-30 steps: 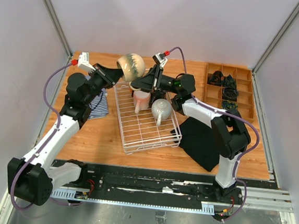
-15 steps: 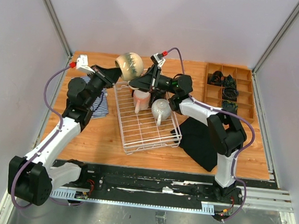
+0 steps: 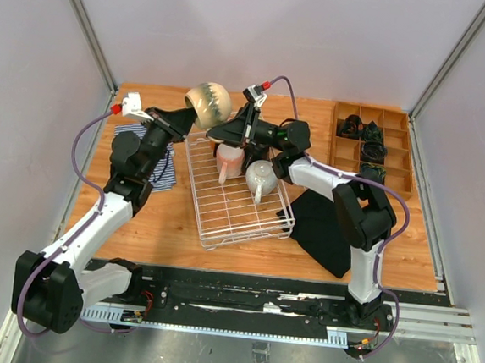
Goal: Load the cups into the dish rack
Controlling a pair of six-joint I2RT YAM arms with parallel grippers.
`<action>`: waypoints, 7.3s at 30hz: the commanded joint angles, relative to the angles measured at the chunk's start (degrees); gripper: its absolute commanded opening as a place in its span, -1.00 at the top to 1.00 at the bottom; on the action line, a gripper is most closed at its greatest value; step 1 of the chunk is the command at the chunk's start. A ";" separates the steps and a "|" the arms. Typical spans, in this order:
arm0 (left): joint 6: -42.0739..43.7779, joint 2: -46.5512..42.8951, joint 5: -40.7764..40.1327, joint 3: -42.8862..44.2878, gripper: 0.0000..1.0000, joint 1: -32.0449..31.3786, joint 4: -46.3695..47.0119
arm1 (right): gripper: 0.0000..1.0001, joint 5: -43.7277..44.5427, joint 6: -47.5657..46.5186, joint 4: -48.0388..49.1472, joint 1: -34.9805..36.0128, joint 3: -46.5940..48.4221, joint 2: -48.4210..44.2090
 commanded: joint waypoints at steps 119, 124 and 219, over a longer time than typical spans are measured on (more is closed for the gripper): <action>1.73 -17.15 -3.59 12.64 -0.60 7.84 -51.44 | -0.09 88.88 -25.10 -119.81 29.93 10.07 -2.60; 1.12 -17.31 -2.98 11.91 -0.60 7.84 -50.82 | -0.06 89.53 -24.91 -119.75 29.93 9.81 -3.75; 40.45 20.18 1.51 -37.72 -0.99 19.84 46.17 | -0.97 57.30 -97.26 -18.05 -36.85 -66.13 -34.15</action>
